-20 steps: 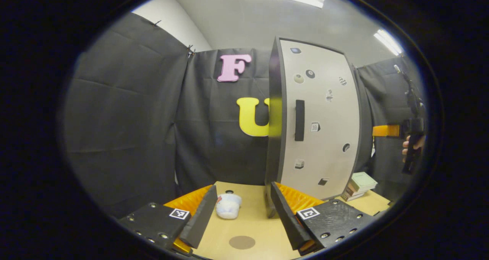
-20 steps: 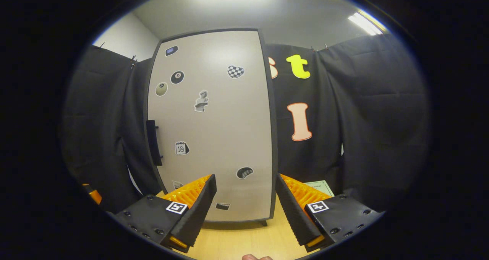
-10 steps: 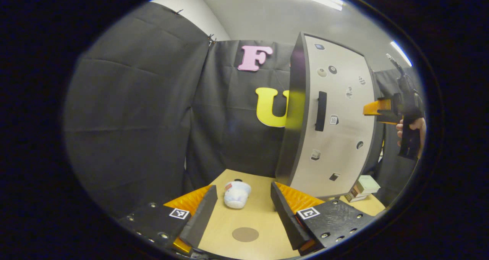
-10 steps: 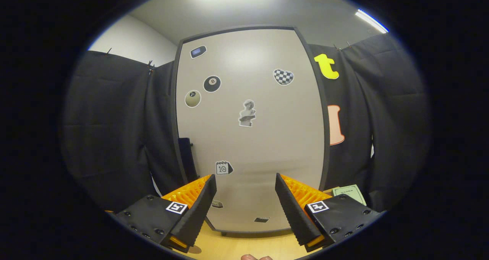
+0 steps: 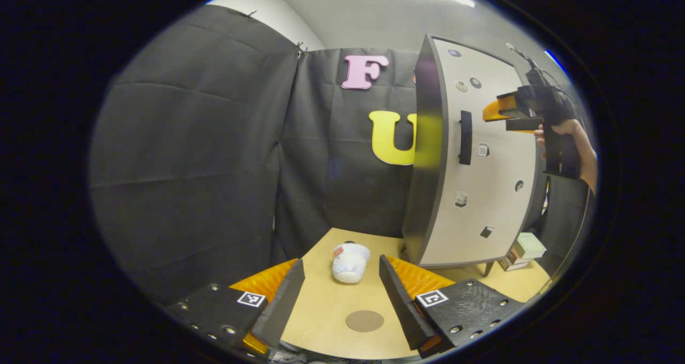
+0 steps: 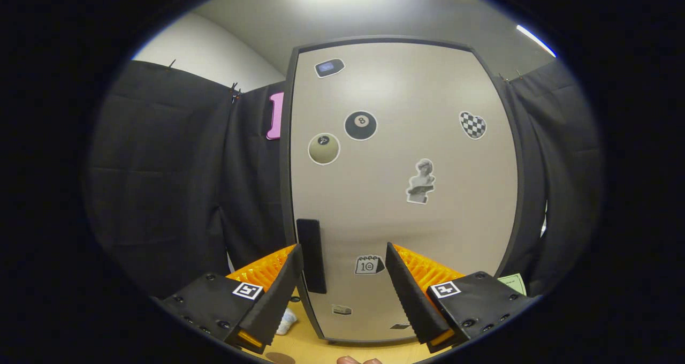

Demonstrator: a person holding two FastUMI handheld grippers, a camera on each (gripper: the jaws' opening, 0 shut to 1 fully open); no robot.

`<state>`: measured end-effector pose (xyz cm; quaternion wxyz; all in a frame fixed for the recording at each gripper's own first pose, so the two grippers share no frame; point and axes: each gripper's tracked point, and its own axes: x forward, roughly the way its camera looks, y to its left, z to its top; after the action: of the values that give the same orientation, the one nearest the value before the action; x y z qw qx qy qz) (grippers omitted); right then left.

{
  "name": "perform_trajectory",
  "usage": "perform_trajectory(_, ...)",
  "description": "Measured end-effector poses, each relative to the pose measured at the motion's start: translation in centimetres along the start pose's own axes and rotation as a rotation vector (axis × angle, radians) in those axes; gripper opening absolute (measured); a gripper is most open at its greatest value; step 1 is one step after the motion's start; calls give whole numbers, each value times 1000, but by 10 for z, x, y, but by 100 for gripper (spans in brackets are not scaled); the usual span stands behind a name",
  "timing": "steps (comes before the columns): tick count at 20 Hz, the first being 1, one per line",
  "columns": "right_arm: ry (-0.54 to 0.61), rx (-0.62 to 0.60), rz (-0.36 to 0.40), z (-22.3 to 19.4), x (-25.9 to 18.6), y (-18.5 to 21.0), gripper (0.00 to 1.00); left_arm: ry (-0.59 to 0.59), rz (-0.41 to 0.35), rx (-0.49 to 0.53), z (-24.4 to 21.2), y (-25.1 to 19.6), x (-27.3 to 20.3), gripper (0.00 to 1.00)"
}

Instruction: Open the cabinet door with the right hand, grasp the bottle in the cabinet with the left hand and place it on the coaster, then close the cabinet door with the right hand.

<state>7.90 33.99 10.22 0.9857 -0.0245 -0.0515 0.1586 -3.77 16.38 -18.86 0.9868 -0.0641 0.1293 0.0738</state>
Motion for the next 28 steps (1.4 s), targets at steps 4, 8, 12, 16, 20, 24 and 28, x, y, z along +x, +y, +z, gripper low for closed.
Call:
perform_trajectory(4, 22, -10, 7, -9, 23, 20, 98, 10, 6, 20, -4, 9, 6, 87)
perform_trajectory(8, 62, -6, -10, -27, 41, 28, 98, 22, 7, 24, -7, 15, 10, 85)
perform_trajectory(12, 110, -9, -23, -45, 56, 33, 98, 29, 6, 19, -12, 21, 11, 87)
perform_trajectory(16, 115, -9, -29, -47, 66, 36, 89, 41, 19, 28, -18, 30, 13, 87)
perform_trajectory(20, 115, -7, -43, -45, 72, 37, 60, 33, 18, 27, -15, 31, 12, 86)
perform_trajectory(24, 115, -19, -81, -45, 75, 29, 36, 31, 17, 31, -14, 30, 14, 87)
perform_trajectory(28, 119, 13, -58, -47, 76, 29, 28, 16, 21, 15, -11, 31, 11, 86)
